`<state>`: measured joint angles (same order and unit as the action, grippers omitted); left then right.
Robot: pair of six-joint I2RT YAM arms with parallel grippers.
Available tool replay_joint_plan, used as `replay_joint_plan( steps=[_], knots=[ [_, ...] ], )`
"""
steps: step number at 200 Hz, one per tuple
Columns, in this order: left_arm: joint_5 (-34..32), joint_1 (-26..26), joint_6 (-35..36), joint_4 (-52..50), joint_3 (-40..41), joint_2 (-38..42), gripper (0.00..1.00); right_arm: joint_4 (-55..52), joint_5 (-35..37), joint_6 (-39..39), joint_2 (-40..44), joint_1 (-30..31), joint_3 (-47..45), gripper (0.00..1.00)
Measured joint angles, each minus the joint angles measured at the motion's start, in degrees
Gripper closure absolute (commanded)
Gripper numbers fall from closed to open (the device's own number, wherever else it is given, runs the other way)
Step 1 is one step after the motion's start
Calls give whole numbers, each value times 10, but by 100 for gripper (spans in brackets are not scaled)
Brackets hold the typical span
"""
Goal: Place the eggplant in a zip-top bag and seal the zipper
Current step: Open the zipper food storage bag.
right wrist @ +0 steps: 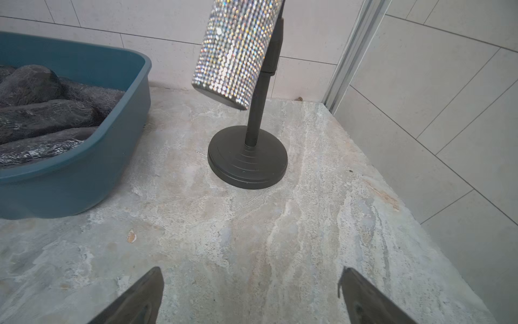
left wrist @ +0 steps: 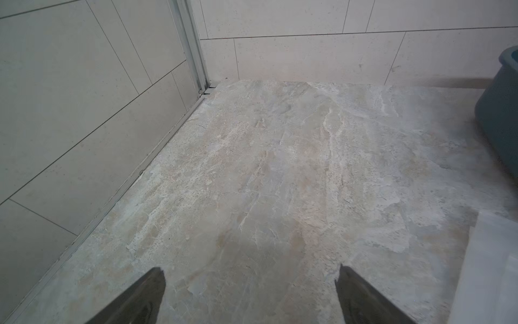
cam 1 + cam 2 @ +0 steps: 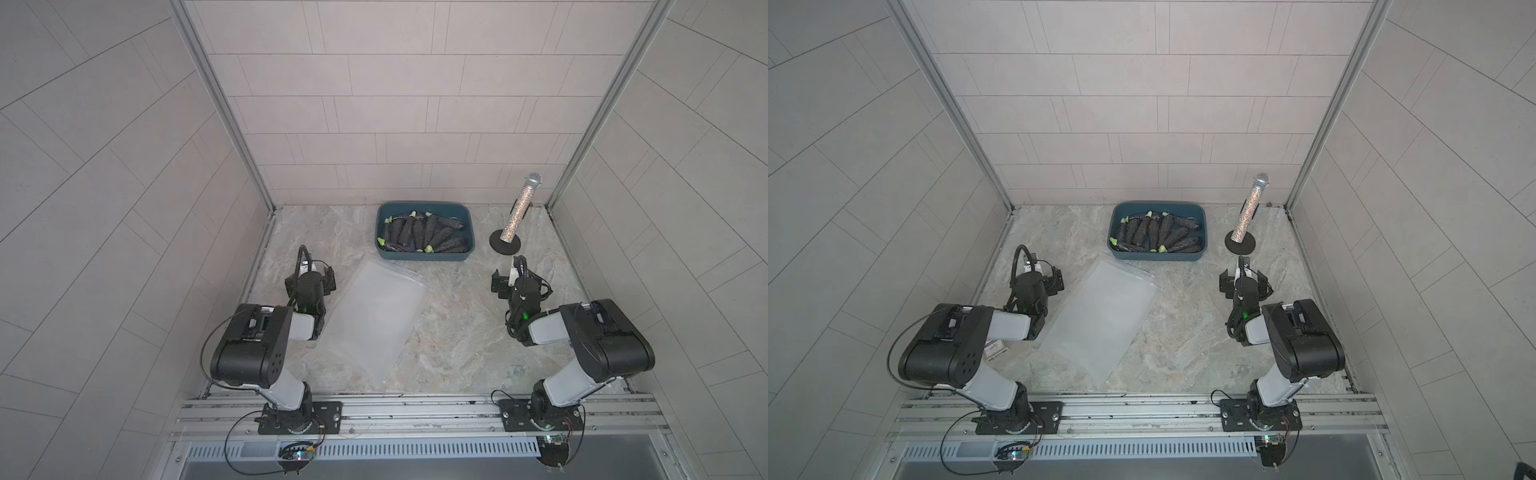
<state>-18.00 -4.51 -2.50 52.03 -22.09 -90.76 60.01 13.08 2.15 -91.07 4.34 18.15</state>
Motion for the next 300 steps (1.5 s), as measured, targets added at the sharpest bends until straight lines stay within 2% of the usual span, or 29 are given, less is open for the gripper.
replay_joint_plan(
  steps=[164,244,260,282,300],
  knots=[
    [-2,-4,10,1,0,0,0,0,0,0,0,0,0,0],
    [23,9,4,-6,-1,0,0,-15,-14,7,0,-11,8,0],
    [16,10,-2,-51,-16,12,0,-22,-27,5,9,-12,8,0],
    [11,11,-4,-163,-89,35,0,-55,-39,2,53,-10,8,2],
    [5,8,-9,-213,-133,65,2,-90,-45,-3,104,-4,10,4]
  ],
)
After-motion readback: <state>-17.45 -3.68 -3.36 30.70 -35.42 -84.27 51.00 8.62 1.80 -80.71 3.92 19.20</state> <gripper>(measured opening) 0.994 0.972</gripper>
